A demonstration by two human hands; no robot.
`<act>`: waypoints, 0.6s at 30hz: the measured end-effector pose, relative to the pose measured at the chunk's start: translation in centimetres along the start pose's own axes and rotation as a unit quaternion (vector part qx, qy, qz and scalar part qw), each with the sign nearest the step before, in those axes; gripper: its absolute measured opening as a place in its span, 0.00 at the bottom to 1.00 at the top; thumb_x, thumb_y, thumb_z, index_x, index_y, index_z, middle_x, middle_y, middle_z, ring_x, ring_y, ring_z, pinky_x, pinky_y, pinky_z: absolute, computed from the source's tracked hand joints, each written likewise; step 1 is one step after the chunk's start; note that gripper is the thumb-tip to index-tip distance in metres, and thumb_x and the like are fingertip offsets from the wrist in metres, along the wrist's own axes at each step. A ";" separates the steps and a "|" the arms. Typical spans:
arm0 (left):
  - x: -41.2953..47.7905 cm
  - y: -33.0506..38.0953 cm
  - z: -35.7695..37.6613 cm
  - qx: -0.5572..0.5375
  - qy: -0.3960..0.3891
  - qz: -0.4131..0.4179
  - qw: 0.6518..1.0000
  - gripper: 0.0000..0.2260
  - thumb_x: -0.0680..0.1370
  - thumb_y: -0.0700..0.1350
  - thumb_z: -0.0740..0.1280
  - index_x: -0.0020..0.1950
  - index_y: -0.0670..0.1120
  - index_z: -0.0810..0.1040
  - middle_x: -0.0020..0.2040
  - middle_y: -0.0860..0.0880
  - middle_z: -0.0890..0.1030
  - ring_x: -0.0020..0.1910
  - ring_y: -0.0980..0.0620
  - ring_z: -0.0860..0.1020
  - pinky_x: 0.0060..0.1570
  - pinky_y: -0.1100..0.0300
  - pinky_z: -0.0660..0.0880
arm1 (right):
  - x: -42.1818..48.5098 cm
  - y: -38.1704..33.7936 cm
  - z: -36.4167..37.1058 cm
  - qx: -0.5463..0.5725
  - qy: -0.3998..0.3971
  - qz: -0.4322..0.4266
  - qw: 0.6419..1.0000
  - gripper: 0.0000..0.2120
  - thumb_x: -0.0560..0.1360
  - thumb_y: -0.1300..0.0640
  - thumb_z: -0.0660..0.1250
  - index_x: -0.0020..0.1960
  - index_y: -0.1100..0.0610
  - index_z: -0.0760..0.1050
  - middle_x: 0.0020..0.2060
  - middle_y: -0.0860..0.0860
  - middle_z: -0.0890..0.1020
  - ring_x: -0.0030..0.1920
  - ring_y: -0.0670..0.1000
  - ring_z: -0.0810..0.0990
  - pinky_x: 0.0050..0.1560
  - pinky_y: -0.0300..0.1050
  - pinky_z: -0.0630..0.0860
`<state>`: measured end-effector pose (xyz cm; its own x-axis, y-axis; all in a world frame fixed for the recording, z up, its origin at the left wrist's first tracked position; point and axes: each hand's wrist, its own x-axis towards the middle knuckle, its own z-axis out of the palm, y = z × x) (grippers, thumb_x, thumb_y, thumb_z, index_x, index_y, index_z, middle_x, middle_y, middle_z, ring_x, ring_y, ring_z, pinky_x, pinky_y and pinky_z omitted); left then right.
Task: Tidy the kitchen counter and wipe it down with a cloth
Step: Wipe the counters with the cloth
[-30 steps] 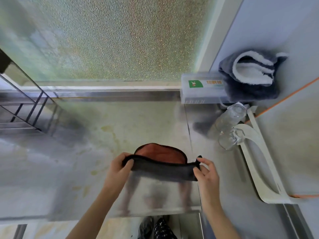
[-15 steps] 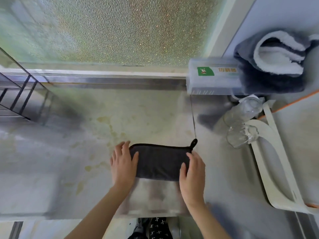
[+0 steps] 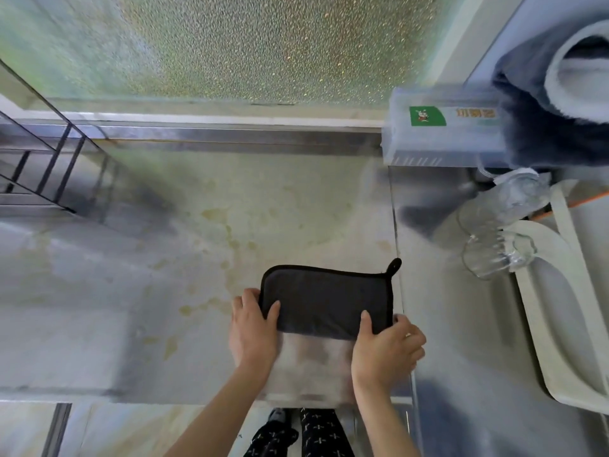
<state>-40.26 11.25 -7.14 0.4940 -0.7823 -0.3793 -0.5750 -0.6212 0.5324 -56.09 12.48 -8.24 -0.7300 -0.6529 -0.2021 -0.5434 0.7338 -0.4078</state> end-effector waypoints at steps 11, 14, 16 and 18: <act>2.2 -0.9 -1.8 0.089 -0.073 0.098 0.989 0.10 0.76 0.51 0.65 0.49 0.50 0.65 0.50 0.50 0.74 0.49 0.48 0.74 0.44 0.55 0.70 | 0.0 -3.3 -0.2 0.209 -0.069 0.167 0.961 0.13 0.75 0.62 0.65 0.58 0.63 0.68 0.52 0.59 0.74 0.43 0.58 0.76 0.41 0.48 0.73; 3.5 -1.6 -3.0 0.071 -0.098 0.127 0.984 0.10 0.76 0.52 0.65 0.52 0.49 0.69 0.49 0.52 0.74 0.49 0.49 0.75 0.46 0.55 0.72 | -1.4 -5.3 -0.5 0.251 -0.059 0.090 0.962 0.12 0.75 0.66 0.63 0.58 0.62 0.70 0.48 0.55 0.77 0.47 0.56 0.77 0.44 0.46 0.73; 4.5 -2.6 -4.4 0.059 -0.095 0.148 0.983 0.11 0.76 0.52 0.66 0.53 0.48 0.71 0.48 0.53 0.73 0.49 0.48 0.76 0.46 0.54 0.72 | -3.5 -6.4 -0.2 0.221 -0.031 -0.049 0.974 0.13 0.75 0.65 0.65 0.58 0.60 0.72 0.50 0.53 0.78 0.51 0.52 0.78 0.50 0.42 0.75; 5.6 -3.9 -6.0 0.063 -0.073 0.171 0.981 0.11 0.75 0.52 0.66 0.53 0.48 0.72 0.48 0.52 0.73 0.49 0.47 0.76 0.47 0.53 0.72 | -6.2 -7.0 0.8 0.161 -0.016 -0.182 0.970 0.13 0.73 0.65 0.68 0.57 0.60 0.74 0.49 0.52 0.79 0.49 0.51 0.79 0.49 0.40 0.75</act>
<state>-31.33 9.51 -6.79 0.1652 -0.9383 -0.3037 -0.7710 -0.3149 0.5536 -47.41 11.31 -4.86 -0.4977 -0.8672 -0.0186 -0.6007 0.3601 -0.7138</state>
